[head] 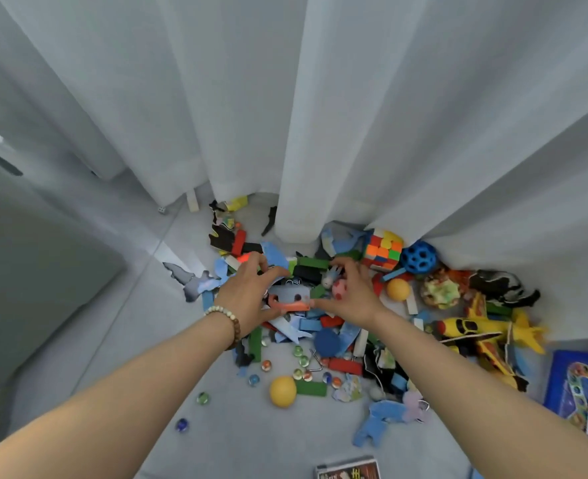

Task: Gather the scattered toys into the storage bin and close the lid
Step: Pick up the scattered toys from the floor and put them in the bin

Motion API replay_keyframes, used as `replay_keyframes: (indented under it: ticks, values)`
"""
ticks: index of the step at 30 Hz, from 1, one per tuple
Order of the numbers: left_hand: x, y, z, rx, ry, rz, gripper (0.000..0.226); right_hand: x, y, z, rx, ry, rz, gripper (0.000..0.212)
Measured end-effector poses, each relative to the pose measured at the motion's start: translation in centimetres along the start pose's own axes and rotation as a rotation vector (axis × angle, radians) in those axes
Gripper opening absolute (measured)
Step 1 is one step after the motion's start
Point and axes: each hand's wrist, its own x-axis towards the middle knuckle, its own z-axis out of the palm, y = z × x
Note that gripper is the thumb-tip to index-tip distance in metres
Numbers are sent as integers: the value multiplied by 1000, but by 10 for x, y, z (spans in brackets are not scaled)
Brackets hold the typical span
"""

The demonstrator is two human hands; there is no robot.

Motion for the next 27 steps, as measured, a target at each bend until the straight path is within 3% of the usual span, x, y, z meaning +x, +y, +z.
replay_keyframes:
  ticks: [6, 12, 14, 21, 27]
  values:
    - [8, 3, 12, 77, -30, -1, 63, -3, 12, 0, -56, -57, -70, 85]
    - [17, 4, 17, -16, -44, -50, 61, -3, 18, 1, 166, 54, -85, 43]
    - [17, 4, 18, -83, -47, -78, 58, -5, 19, -2, 162, 67, -111, 38]
    - [17, 3, 15, -251, -68, -129, 49, -8, 23, 5, 148, 142, -166, 38]
    - [17, 3, 14, -278, -50, -134, 45, -5, 22, 2, 3, 0, -224, 66]
